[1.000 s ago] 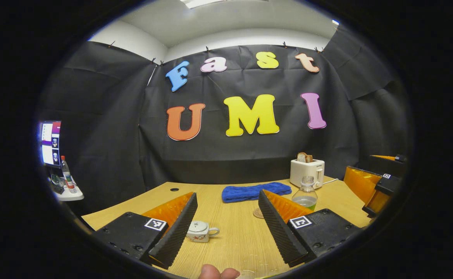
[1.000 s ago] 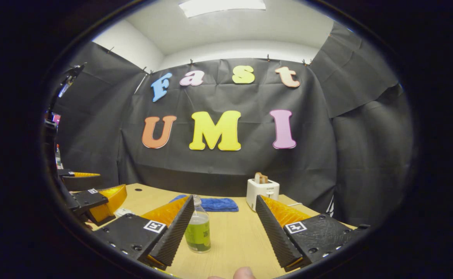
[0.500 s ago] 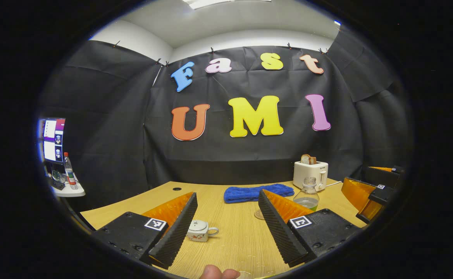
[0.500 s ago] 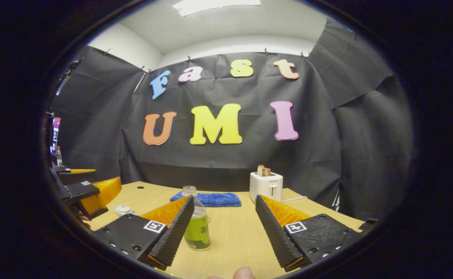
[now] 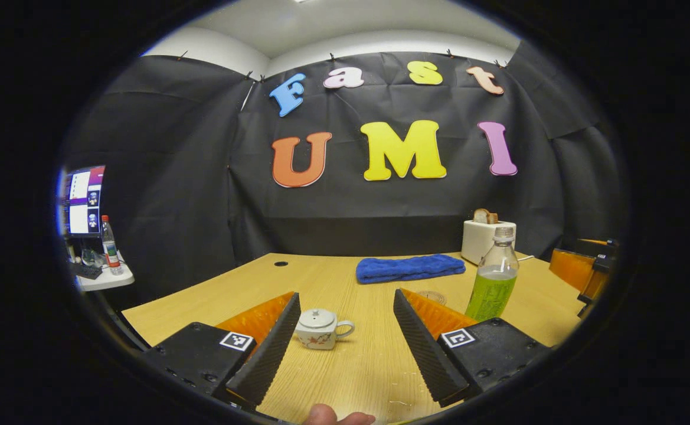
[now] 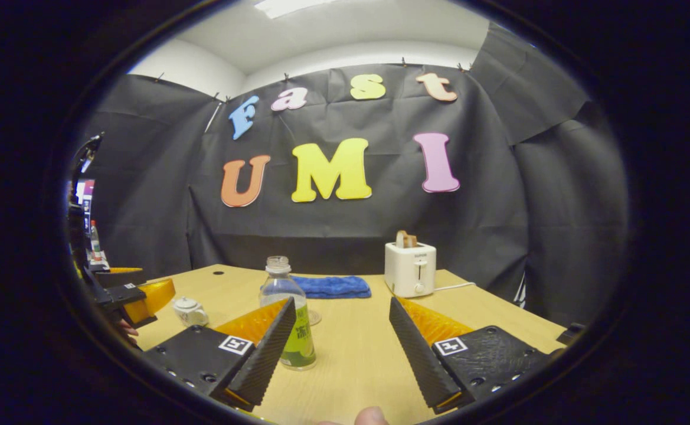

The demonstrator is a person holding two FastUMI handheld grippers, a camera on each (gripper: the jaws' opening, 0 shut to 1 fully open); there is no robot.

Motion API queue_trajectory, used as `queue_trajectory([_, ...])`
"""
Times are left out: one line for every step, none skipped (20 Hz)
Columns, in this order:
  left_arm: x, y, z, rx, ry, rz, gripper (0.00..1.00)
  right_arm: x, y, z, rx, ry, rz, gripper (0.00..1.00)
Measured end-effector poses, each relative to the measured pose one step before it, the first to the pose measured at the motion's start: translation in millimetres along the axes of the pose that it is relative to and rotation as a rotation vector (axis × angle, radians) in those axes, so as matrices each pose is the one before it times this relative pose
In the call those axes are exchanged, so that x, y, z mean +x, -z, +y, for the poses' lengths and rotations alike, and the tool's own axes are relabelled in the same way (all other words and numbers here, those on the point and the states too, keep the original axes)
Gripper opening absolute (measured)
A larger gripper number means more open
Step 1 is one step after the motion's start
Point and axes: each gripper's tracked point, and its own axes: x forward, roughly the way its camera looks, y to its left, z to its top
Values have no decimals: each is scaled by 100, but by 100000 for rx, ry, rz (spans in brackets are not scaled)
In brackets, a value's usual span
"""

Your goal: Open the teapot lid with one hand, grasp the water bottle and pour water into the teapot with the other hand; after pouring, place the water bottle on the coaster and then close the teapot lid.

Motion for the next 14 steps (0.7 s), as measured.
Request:
queue_trajectory([513, 427, 46, -139, 33, 1646, 99, 87, -68, -171, -234, 196, -241, 96])
queue_trajectory([643, 492, 503, 20, -510, 1216, 98, 40, -75, -154, -187, 305, -618, 96])
queue_trajectory([724, 370, 463, 246, -724, 971, 95, 80, -124, -107, -251, 178, -337, 96])
queue_trajectory([664, 436, 393, 456, -442, 1499, 94, 117, 250, -96, -289, 157, -38, 95])
queue_trajectory([729, 436, 457, 452, -754, 1244, 89, 82, 11, -75, -43, 96, 73, 96])
queue_trajectory([585, 376, 365, -51, -593, 1737, 87, 156, 291, -101, 62, 42, 669, 95])
queue_trajectory([773, 322, 129, -253, 244, 1258, 84, 174, 267, -118, 57, 40, 807, 95])
queue_trajectory([700, 318, 66, -120, 429, 1617, 82, 71, 328, -50, 121, 144, 868, 98])
queue_trajectory([692, 388, -23, -248, 381, 1266, 77, 112, 121, -72, -23, 110, 515, 96])
queue_trajectory([524, 360, 148, 62, -106, 1325, 72, 149, 59, -279, -151, 539, 291, 95])
queue_trajectory([443, 240, 131, 400, -473, 1239, 66, 126, 27, -199, -154, 555, 237, 95])
queue_trajectory([382, 208, 275, 142, -650, 1030, 64, 92, 139, -151, 56, 423, 217, 95])
queue_trajectory([390, 54, 229, -297, -961, 395, 59, 43, -14, -163, 246, 289, 226, 95])
queue_trajectory([228, 158, 20, -556, -288, 325, 57, 73, 119, -44, 10, 124, 286, 95])
